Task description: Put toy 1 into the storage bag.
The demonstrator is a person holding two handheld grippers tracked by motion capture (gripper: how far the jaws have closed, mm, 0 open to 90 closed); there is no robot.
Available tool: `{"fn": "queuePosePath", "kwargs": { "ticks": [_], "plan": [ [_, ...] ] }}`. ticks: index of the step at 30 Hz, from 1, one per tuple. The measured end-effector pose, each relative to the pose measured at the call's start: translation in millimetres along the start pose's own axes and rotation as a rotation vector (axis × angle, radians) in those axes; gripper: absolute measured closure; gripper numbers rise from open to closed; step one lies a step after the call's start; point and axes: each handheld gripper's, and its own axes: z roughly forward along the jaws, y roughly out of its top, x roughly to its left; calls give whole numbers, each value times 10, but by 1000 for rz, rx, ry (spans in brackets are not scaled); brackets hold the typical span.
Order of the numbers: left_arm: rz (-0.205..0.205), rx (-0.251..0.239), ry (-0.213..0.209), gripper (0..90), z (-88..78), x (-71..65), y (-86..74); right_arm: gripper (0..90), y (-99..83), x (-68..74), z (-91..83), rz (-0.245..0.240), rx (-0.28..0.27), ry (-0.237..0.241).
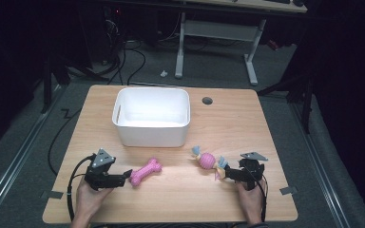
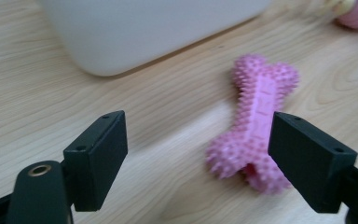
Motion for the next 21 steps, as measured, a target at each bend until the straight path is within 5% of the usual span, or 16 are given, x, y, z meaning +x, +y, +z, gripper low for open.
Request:
{"fn": "queuePosePath", "kwargs": {
  "ticks": [8,10,21],
  "plan": [
    [67,57,-24,204,239,-204,110,76,-3,8,-6,1,-4,3],
    [84,41,-25,249,266,-235,112,84,-4,7,-6,-5,-7,5],
    [112,106,-38,344,455,-293,162,93,-3,9,-7,-7,-10,7]
  ]
}}
